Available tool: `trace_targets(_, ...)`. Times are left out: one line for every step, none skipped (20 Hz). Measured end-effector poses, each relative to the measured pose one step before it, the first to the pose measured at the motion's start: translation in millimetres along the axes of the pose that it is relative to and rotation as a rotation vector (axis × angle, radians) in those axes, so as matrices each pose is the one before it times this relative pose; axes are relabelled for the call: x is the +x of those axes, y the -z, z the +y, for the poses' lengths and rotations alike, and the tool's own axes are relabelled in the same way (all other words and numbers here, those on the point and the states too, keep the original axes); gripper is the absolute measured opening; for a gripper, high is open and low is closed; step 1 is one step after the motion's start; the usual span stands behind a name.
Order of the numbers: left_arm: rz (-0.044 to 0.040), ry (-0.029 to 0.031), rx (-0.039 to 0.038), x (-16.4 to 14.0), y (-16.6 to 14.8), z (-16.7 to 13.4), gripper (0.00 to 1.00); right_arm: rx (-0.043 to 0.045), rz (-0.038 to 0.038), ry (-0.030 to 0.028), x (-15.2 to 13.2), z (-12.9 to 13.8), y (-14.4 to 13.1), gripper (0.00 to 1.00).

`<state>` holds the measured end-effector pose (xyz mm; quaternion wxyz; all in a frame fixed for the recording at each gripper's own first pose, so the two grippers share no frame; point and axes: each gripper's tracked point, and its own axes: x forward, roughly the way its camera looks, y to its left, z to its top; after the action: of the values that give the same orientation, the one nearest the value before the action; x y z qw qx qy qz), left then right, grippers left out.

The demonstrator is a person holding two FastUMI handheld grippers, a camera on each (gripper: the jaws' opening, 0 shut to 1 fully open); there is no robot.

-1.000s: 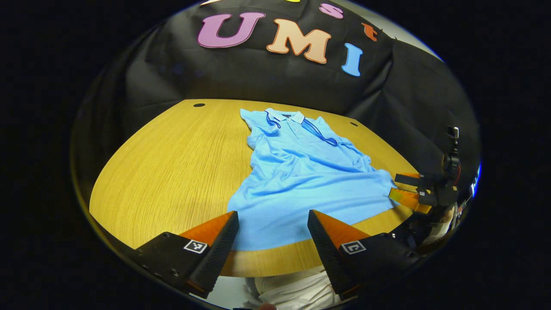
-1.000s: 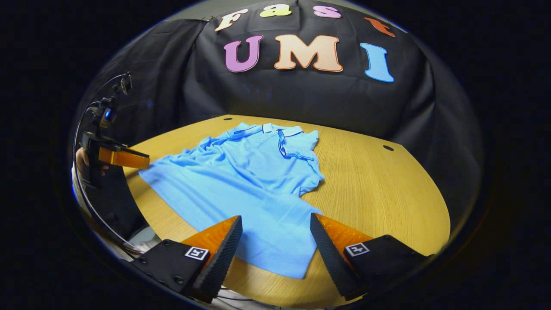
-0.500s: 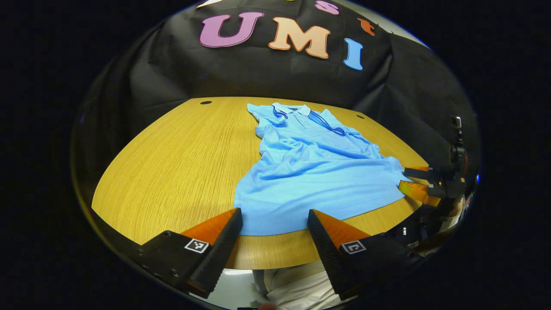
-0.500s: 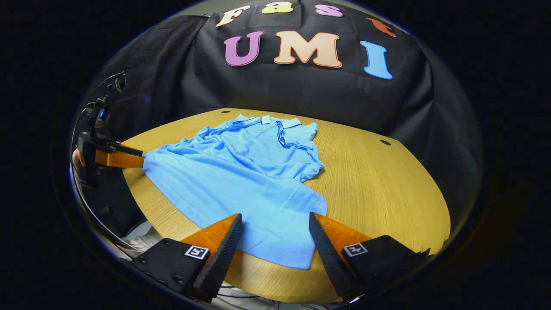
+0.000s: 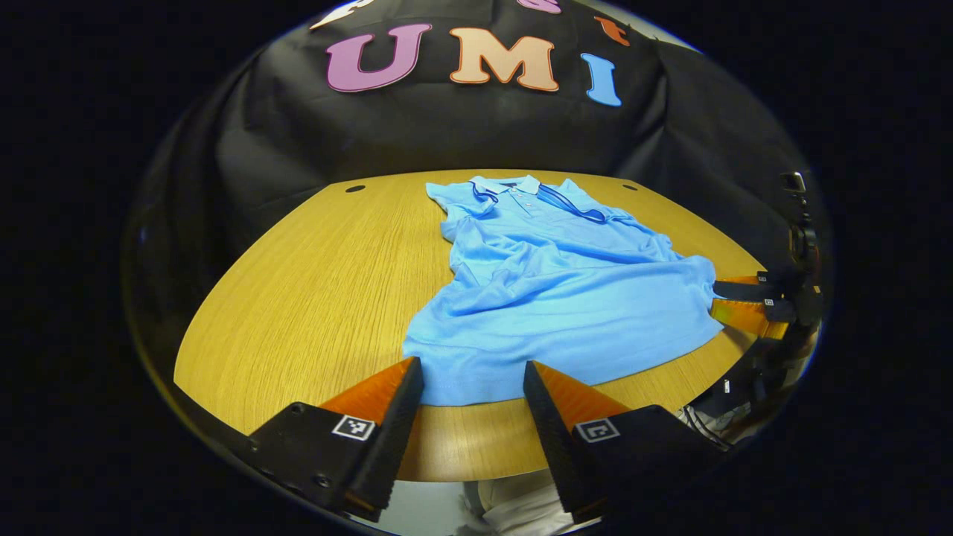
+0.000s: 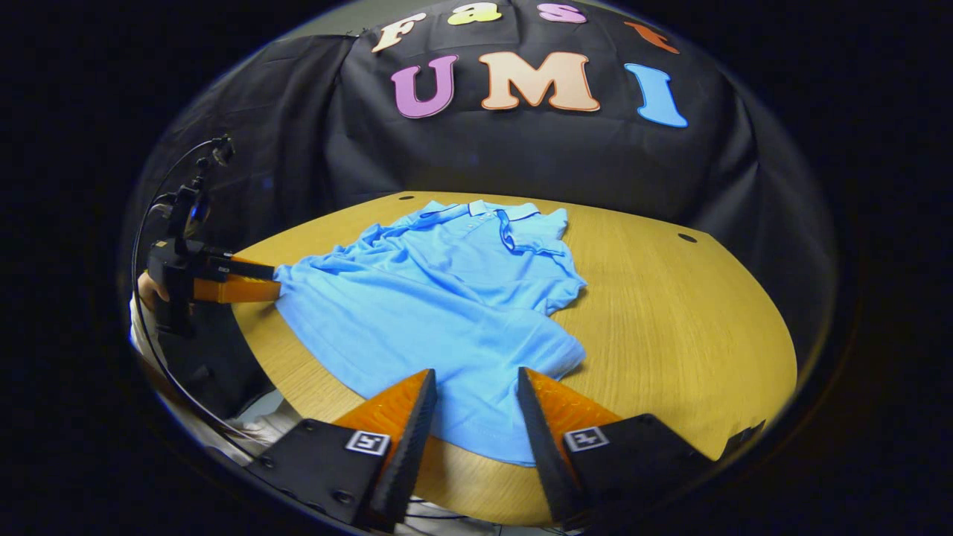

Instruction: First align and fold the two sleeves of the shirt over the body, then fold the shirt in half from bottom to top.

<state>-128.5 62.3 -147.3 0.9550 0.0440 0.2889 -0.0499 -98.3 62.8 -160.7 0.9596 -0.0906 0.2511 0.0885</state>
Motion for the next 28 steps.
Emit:
trace_targets(-0.00467, 0.00549, -0.00640, 1.48, -1.27, -1.64, 0.78, -0.01923, -0.00401, -0.00786, 1.12, 3.18, -0.79, 0.52)
trace_targets(-0.01286, 0.00686, -0.01819, 3.49, -2.10, -1.95, 0.63, -0.01309, -0.00021, -0.02429, 0.89, 6.88, 0.61, 0.50)
trace_targets(-0.00717, 0.00381, -0.02253, 1.28, -1.09, -2.07, 0.47, -0.00467, -0.00385, -0.00637, 1.22, 2.28, -0.58, 0.36)
trace_targets(-0.00632, 0.00567, -0.01575, 1.68, -0.70, -1.28, 0.23, -0.01031, -0.00316, 0.00102, 1.27, 0.72, -0.20, 0.25)
trace_targets(-0.00727, 0.00257, -0.01166, 1.47, -1.02, -0.36, 0.14, -0.01196, -0.00122, 0.00150, -0.14, 0.93, -0.29, 0.23)
trace_targets(-0.00808, 0.00373, -0.00679, 0.04, -0.30, -0.66, 0.04, 0.00653, 0.00214, -0.02436, 3.38, 5.10, -0.69, 0.23)
trace_targets(-0.00680, 0.00400, 0.00208, 1.06, 0.01, -0.72, 0.00, 0.00910, -0.00333, -0.00001, -1.04, 1.49, 0.74, 0.07)
trace_targets(-0.00753, 0.00299, -0.00596, -0.07, -0.39, -0.11, 0.00, 0.00868, 0.00307, -0.00222, 0.35, -1.07, 0.15, 0.06)
trace_targets(-0.00750, 0.00537, -0.01017, -0.47, -0.23, 0.32, 0.00, 0.01128, 0.00012, -0.00202, -0.52, -0.61, 0.10, 0.06)
trace_targets(-0.00669, 0.00566, -0.01356, -0.07, -0.54, 0.38, 0.00, 0.01079, 0.00191, -0.00176, -0.33, -0.45, -0.95, 0.06)
trace_targets(-0.00421, 0.00817, -0.01011, 0.19, -0.79, -0.47, 0.00, 0.00856, -0.00288, -0.00163, 0.38, 0.02, -0.06, 0.06)
trace_targets(-0.00857, 0.00588, -0.00966, 0.13, -1.12, -0.68, 0.00, 0.00417, -0.00190, 0.00179, -0.66, -0.96, -0.60, 0.06)
trace_targets(0.00003, 0.00188, -0.00772, -0.11, 1.55, 0.44, 0.00, 0.01392, -0.00131, 0.00050, 1.98, 0.02, -0.59, 0.04)
trace_targets(-0.00727, -0.00113, -0.00484, -0.98, -1.33, -0.05, 0.00, 0.00644, -0.00381, 0.00376, -1.22, 0.11, -1.03, 0.03)
trace_targets(-0.00011, -0.00175, -0.00212, 0.91, 0.16, 0.05, 0.00, 0.00226, -0.00396, 0.00829, -0.14, -1.56, 0.25, 0.03)
trace_targets(0.00146, -0.00027, 0.00215, 0.42, 0.73, -0.27, 0.00, -0.00265, -0.00315, 0.00477, 0.04, -1.35, -1.19, 0.03)
trace_targets(-0.00038, -0.00014, 0.00409, -1.43, -0.87, -0.23, 0.00, -0.00461, -0.01075, 0.00430, -1.69, 0.61, -1.37, 0.03)
trace_targets(0.00103, 0.00005, 0.00030, 0.76, 0.81, -0.48, 0.00, -0.00818, 0.00087, -0.00199, -1.55, 0.48, -0.67, 0.03)
trace_targets(-0.00171, 0.00143, 0.00092, 0.36, 0.02, 0.23, 0.00, -0.00682, -0.00171, 0.00286, -0.49, 0.71, 1.54, 0.04)
trace_targets(-0.00087, 0.00092, -0.00252, -0.46, -0.43, 0.08, 0.00, -0.00921, -0.00500, 0.00468, -1.01, 0.51, -0.28, 0.03)
trace_targets(-0.00051, 0.00064, -0.00094, 0.95, 0.00, 0.23, 0.00, -0.00559, -0.00065, 0.00225, 0.09, -0.88, 0.24, 0.03)
trace_targets(-0.00105, -0.00063, -0.00179, -0.78, 0.18, -0.10, 0.00, 0.00002, -0.00125, -0.00170, -1.12, 0.18, -0.70, 0.03)
trace_targets(0.00076, -0.00066, -0.00051, 0.50, -0.38, -0.25, 0.00, 0.00506, -0.01655, 0.00158, -0.13, -0.56, -4.19, 0.02)
trace_targets(-0.00181, -0.00028, -0.00022, 0.06, -0.53, -0.25, 0.00, 0.00758, -0.01519, -0.00195, -2.13, -0.05, -4.81, 0.03)
trace_targets(0.00180, 0.00385, 0.00279, -0.92, -0.64, -1.96, 0.00, 0.00863, -0.02818, 0.00410, -1.78, -1.48, -7.28, 0.03)
trace_targets(-0.00470, 0.00495, 0.00372, -1.70, -1.66, -1.61, 0.00, 0.01193, -0.02644, 0.00543, -0.63, -3.38, -9.07, 0.03)
trace_targets(-0.01135, 0.00779, 0.00352, -2.31, -5.52, -2.63, 0.00, 0.01336, -0.01846, -0.00002, 0.79, -1.11, -4.16, 0.02)
trace_targets(-0.01201, 0.00617, 0.00282, -2.51, -4.75, -2.63, 0.00, 0.01083, -0.02263, 0.00418, -0.01, -1.62, -6.72, 0.02)
